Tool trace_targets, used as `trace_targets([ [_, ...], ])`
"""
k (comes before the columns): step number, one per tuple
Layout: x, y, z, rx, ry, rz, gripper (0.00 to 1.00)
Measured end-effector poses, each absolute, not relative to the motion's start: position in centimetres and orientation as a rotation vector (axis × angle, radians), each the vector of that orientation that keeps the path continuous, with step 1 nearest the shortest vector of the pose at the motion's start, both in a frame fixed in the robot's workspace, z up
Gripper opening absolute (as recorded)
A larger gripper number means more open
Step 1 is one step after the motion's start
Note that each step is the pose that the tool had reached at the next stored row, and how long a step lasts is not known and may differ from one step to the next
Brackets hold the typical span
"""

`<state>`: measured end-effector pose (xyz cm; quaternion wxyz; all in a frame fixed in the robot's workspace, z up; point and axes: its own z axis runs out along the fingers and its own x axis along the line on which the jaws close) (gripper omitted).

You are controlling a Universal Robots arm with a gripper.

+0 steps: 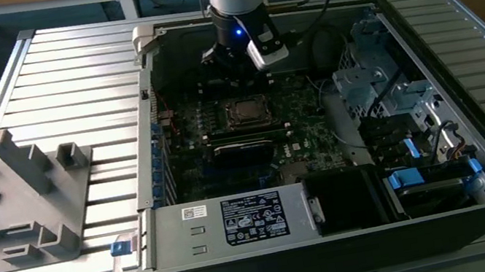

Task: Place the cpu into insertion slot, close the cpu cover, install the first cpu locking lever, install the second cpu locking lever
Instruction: 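Install the second cpu locking lever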

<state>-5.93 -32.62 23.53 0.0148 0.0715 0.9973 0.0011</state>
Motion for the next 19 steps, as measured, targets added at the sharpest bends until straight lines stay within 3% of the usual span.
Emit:
trace_targets([
  [19, -5.93, -32.62, 24.46, 0.223, 3.106, 0.003, 0.11],
])
